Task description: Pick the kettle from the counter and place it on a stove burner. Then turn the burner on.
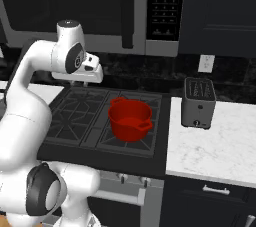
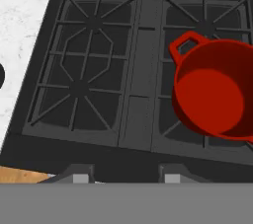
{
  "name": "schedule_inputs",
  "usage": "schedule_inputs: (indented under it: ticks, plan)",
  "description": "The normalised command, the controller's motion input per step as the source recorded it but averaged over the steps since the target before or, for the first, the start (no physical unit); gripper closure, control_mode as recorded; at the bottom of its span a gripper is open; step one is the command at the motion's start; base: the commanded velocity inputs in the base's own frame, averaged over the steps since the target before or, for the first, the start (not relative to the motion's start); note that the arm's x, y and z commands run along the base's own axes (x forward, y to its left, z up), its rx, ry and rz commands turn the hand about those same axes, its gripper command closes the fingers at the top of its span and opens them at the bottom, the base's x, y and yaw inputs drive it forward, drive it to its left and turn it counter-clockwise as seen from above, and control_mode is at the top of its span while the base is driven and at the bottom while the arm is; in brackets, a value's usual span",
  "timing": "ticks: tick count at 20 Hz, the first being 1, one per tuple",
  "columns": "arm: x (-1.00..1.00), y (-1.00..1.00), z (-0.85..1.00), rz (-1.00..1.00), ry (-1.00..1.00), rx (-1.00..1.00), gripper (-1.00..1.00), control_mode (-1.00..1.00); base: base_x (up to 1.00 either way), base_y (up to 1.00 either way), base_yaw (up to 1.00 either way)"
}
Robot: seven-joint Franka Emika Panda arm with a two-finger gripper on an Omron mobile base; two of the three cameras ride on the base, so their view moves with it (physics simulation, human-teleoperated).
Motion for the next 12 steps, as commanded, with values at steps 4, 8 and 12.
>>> schedule_inputs:
  ticks: [4,8,12]
  plan:
    - [-0.61,0.05,0.0,0.08,-0.04,0.0,-1.0,-1.0,0.0,0.0,0.0]
    - [-0.74,0.77,0.0,0.16,-0.03,-0.07,-1.0,-1.0,0.0,0.0,0.0]
    - [-0.48,1.0,0.0,0.14,-0.02,-0.13,-1.0,-1.0,0.0,0.0,0.0]
